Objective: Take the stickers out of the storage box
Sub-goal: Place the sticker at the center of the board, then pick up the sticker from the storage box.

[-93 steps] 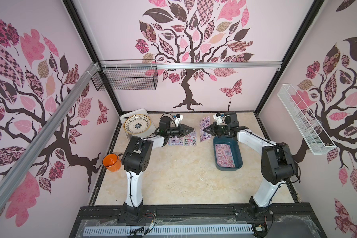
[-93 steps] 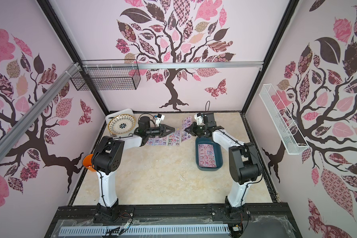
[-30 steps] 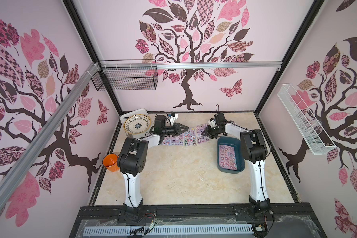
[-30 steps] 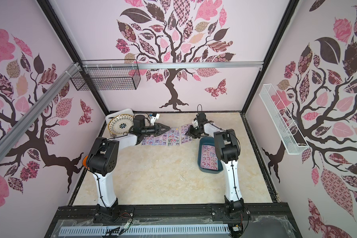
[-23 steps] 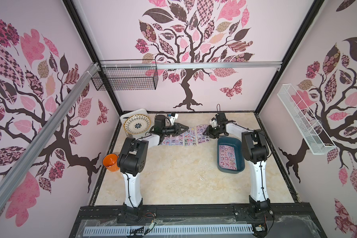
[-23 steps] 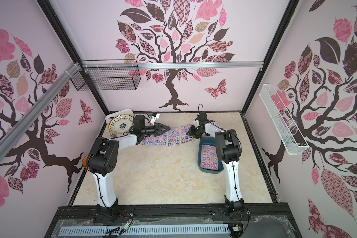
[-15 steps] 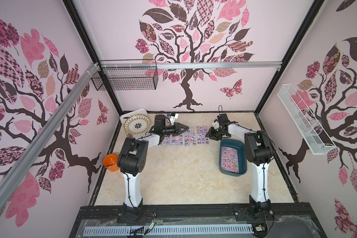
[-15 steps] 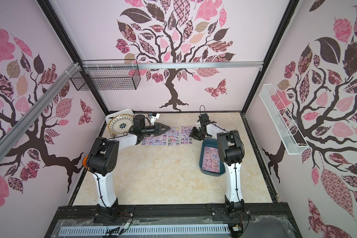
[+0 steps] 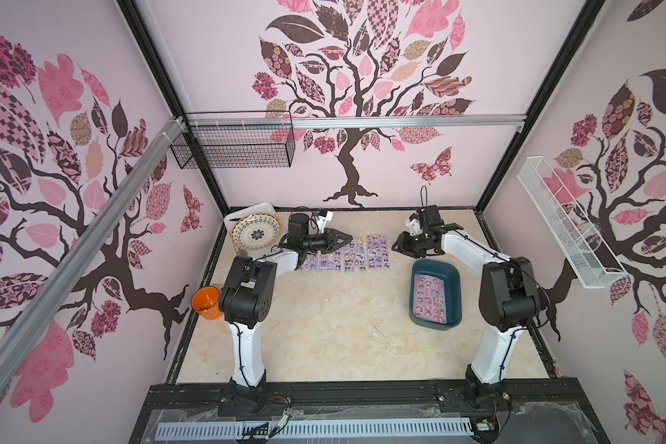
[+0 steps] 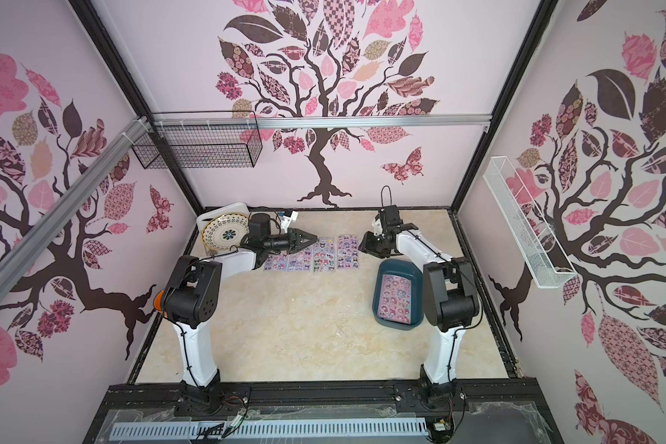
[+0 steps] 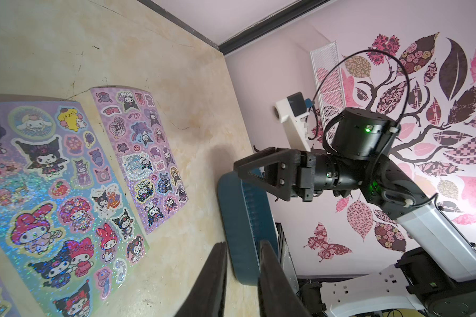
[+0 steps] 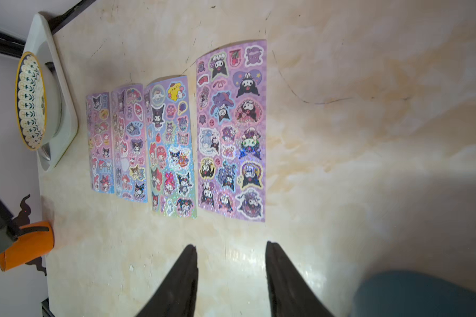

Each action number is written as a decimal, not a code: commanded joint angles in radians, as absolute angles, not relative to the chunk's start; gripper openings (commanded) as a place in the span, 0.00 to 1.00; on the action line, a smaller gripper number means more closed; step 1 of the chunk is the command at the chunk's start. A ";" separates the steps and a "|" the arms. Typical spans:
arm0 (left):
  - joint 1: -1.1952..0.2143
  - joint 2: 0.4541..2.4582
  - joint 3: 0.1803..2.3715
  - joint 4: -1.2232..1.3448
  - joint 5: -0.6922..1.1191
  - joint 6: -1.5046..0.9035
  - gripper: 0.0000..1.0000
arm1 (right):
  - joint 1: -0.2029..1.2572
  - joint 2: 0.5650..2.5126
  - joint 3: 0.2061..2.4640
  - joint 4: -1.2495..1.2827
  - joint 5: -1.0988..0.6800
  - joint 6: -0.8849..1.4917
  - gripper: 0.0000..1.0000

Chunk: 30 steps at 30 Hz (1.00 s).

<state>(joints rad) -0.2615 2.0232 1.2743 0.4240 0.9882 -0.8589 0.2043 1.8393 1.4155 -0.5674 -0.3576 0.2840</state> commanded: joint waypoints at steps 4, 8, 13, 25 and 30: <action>-0.257 2.036 1.301 0.394 0.979 -0.806 0.26 | 0.184 1.627 1.254 -0.611 -0.259 0.250 0.46; -0.257 2.037 1.310 0.368 0.971 -0.785 0.26 | 0.184 1.501 1.150 -0.638 -0.194 0.243 0.46; -0.256 2.034 1.313 0.330 0.957 -0.749 0.26 | 0.185 1.355 0.982 -0.653 -0.068 0.262 0.53; -0.257 2.028 1.307 0.334 0.965 -0.747 0.26 | 0.183 1.392 0.845 -0.596 0.048 0.275 0.89; -0.258 2.015 1.297 0.337 0.968 -0.747 0.26 | 0.183 1.487 0.880 -0.586 0.047 0.254 0.99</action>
<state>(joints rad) -0.2615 2.0247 1.2922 0.3267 0.9661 -0.7616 0.1864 1.4517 0.8417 -0.6033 0.0341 0.2684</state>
